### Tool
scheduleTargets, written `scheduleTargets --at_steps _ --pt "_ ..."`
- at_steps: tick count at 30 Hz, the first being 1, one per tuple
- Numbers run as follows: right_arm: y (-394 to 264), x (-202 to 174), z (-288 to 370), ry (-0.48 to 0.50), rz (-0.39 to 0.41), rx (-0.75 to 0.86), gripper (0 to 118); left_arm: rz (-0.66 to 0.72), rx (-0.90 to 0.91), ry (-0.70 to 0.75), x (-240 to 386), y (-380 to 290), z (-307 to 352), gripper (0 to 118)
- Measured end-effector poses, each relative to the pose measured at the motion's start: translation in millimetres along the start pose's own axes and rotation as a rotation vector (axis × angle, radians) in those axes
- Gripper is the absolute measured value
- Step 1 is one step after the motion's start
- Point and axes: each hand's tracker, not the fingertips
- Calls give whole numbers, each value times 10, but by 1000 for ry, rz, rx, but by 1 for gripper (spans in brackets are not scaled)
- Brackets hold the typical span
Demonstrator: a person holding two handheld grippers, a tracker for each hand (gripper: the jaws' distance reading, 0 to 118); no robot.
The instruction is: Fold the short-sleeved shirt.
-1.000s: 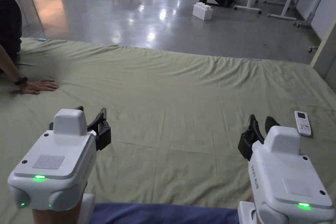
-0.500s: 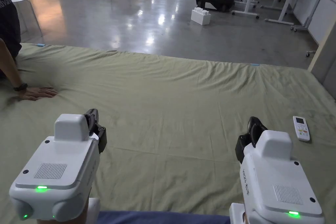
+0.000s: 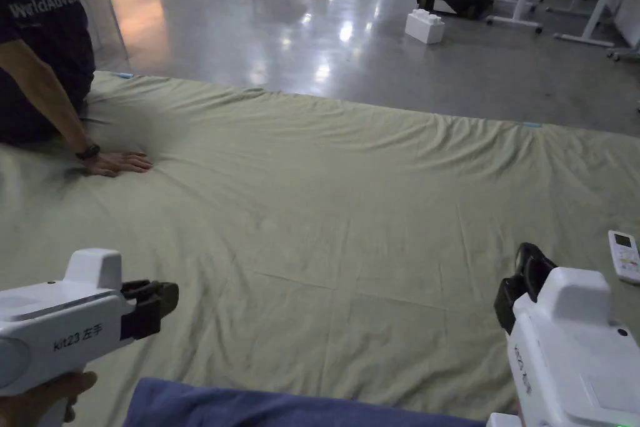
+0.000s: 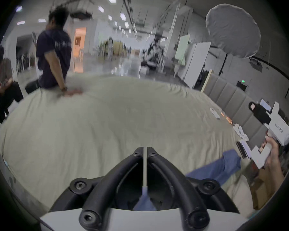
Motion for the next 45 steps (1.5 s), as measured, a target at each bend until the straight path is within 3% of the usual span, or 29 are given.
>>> scheduleTargets --at_steps 1,5,11,17,22,26,34,36,37,39,45 --pt "-18 -6 -7 1 0 -7 0 17 -33 -1 -134 -76 -16 9" --pt "-84 -15 -18 7 -1 -36 0 120 -166 -63 -560 -351 -108 80" --pt "-152 -28 -8 15 0 -77 0 375 -280 -200 -1151 -679 -277 98" --pt "-200 -26 -4 8 0 -105 0 604 -415 -413 -1723 -1030 -603 98" --pt "-220 -37 -1 3 5 -122 0 785 -365 -582 -1725 -1243 -693 97" --pt "-235 -55 -16 5 3 -134 0 713 -408 -686 -1591 -1419 -926 97" --pt "-243 -106 -38 15 11 -146 0 588 -434 -637 -1291 -1290 -1020 94" --pt "-253 -114 -47 20 6 -149 0 554 -435 -606 -907 -1229 -872 77" --pt "-253 -122 -48 22 5 -150 0 540 -443 -585 -860 -1222 -874 63" --pt "-256 -129 -49 26 6 -148 0 499 -475 -488 -993 -1196 -920 21" --pt "-243 -121 -39 28 12 -144 0 509 -456 -451 -1020 -1111 -903 14"
